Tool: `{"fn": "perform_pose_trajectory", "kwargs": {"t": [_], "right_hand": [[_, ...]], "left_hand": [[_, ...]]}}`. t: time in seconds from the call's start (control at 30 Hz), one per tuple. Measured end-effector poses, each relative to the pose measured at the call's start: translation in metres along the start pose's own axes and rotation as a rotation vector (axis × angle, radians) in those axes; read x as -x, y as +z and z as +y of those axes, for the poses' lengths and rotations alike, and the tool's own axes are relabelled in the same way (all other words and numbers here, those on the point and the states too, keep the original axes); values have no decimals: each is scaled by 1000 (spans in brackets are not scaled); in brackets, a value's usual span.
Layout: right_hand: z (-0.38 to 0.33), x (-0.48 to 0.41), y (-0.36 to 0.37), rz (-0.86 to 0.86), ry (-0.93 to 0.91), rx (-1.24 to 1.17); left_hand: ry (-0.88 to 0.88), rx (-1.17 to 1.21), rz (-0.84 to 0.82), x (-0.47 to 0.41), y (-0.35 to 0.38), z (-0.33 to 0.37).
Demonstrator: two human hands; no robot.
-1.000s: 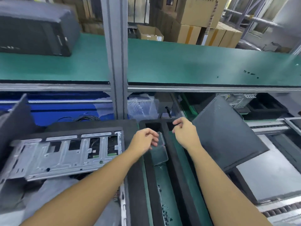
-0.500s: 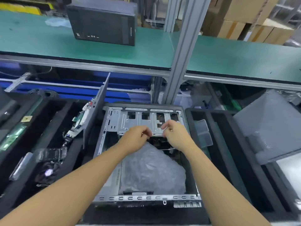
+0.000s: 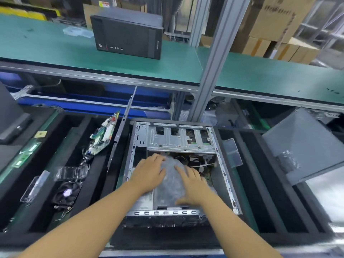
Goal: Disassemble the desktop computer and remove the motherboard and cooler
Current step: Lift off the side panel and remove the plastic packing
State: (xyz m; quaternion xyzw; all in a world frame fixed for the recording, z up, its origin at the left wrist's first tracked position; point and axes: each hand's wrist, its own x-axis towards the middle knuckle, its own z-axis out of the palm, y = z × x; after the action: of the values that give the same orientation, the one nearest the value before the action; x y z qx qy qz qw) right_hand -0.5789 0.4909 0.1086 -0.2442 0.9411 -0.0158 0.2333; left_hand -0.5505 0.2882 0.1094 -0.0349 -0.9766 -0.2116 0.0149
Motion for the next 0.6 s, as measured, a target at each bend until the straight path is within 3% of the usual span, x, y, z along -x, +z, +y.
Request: {"fn": "perform_pose_trajectory", "kwargs": {"t": [0.2,0.33,0.47,0.6], "right_hand": [[11,-4,-15,224,-47,-152],[23,0,-64,378,-35,-366],[24,10,-113,465,-94,-1035],[29,13,-136,379,-125,-1476]], "left_hand": [[-124,237,51,0,-8,6],[-252,685,96,1,-16,11],[-374,1125,44,-9,-29,31],[-425,1263,56,-11,-44,54]]}}
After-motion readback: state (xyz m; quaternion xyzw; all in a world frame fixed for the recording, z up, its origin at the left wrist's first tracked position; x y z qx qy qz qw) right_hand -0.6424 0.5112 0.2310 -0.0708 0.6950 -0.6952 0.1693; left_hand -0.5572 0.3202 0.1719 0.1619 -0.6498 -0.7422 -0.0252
